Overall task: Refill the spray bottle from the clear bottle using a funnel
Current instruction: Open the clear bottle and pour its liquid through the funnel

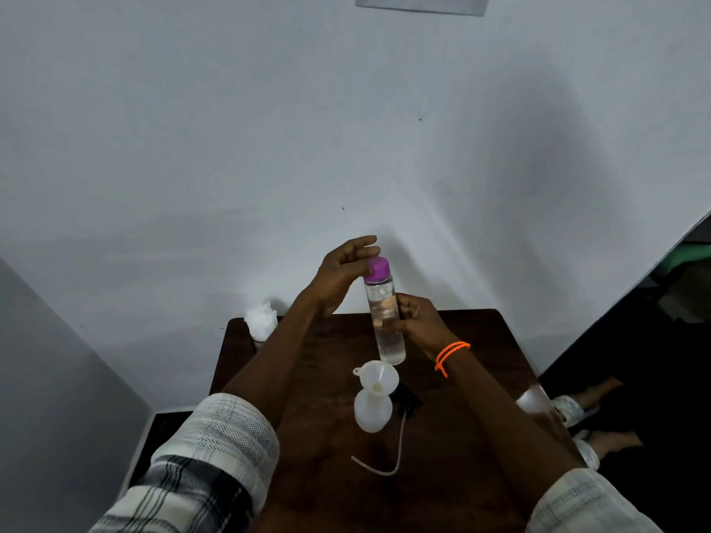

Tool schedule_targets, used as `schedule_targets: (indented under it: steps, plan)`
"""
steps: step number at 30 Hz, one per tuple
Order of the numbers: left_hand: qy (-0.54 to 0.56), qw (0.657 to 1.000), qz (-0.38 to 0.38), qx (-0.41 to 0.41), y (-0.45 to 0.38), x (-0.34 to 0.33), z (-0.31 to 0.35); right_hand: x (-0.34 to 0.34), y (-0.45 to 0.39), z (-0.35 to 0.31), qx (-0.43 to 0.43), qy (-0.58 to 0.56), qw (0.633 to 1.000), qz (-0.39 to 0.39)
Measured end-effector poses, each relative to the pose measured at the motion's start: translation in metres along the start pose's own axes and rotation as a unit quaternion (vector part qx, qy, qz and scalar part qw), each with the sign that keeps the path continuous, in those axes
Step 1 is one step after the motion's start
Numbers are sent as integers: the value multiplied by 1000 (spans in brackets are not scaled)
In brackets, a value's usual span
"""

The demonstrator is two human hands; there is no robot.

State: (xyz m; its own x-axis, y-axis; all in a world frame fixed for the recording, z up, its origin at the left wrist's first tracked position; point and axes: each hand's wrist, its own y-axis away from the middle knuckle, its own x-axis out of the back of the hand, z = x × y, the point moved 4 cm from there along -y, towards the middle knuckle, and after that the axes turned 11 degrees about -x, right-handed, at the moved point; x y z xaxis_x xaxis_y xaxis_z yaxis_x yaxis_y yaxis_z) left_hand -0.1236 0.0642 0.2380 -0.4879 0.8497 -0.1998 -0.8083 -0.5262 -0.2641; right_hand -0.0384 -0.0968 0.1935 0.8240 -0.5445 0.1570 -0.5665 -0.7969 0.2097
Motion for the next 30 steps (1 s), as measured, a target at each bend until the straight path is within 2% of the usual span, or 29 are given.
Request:
schedule_targets:
  steps: [6, 11, 17, 22, 30]
  plan:
    - [-56, 998, -4, -15, 3, -3, 4, 1, -1, 1, -6, 15, 1000, 0]
    - [-8, 1000, -29, -3, 2, -6, 3, 0, 1, -1, -10, 7, 1000, 2]
    - [-76, 997, -11, -11, 4, -6, 6, 2, 3, 2, -7, 23, 1000, 3]
    - [-48, 998, -33, 1, 5, -9, 4, 2, 6, 1, -10, 26, 1000, 7]
    - [-122, 992, 26, -30, 7, -11, 12, 4, 11, 1, 25, 20, 999, 25]
